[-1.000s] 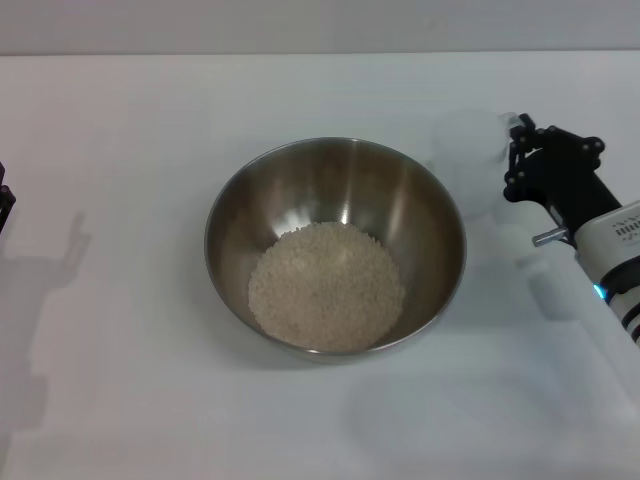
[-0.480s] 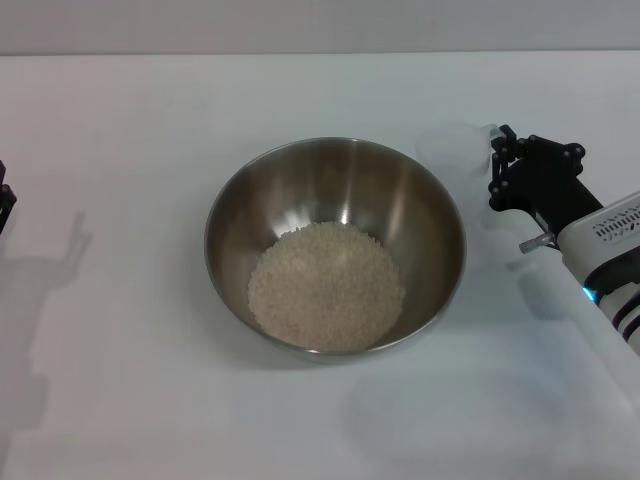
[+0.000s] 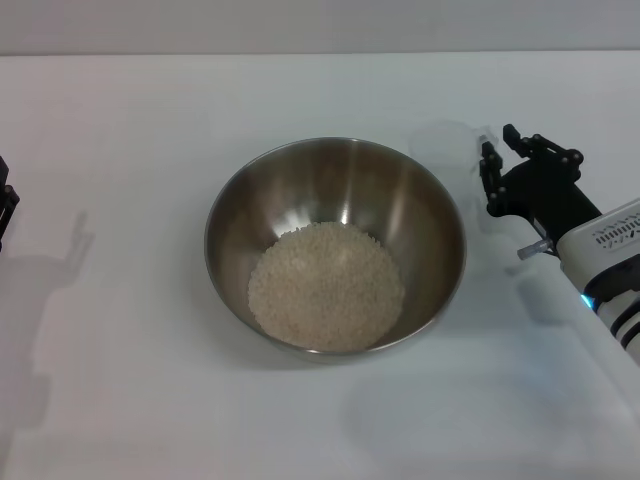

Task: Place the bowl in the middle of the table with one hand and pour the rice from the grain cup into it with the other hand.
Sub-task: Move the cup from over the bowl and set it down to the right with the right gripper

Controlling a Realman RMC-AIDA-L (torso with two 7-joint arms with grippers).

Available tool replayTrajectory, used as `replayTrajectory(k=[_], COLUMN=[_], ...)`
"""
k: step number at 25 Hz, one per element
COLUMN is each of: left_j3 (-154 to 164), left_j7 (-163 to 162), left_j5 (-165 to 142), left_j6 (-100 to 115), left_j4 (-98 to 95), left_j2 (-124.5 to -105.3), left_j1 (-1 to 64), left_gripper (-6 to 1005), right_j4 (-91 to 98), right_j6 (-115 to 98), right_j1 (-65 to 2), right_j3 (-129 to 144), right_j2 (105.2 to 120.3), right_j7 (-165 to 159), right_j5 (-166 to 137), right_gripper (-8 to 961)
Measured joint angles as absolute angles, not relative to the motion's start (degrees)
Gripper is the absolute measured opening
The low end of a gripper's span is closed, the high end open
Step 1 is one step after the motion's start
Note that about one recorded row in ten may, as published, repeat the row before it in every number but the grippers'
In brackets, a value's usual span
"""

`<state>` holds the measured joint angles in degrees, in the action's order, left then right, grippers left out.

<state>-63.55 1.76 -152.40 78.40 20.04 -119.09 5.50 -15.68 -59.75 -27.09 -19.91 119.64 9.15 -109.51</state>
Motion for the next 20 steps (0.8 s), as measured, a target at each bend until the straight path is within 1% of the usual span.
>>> replayTrajectory(k=[12, 14, 20], left_j3=[-63.5, -63.5, -63.5], left_j7=[1.8, 1.8, 1.8], left_j5=[-152.4, -152.4, -152.4], left_j6=[78.3, 78.3, 78.3], left_j4=[20.0, 20.0, 19.9], left_j2=[-119.09, -119.09, -119.09], left_j1=[5.5, 5.6, 5.4], left_gripper=[834, 834, 834], right_j4=[-16.8, -17.4, -18.0], right_j6=[-61.6, -62.5, -68.0], right_j1=[-24.3, -23.3, -19.5], right_j3=[-18.8, -18.8, -18.7], right_j2=[119.52, 119.45, 119.36], right_j7=[9.1, 9.1, 9.1], right_j5=[-111.0, -111.9, -114.0], right_gripper=[405, 592, 589])
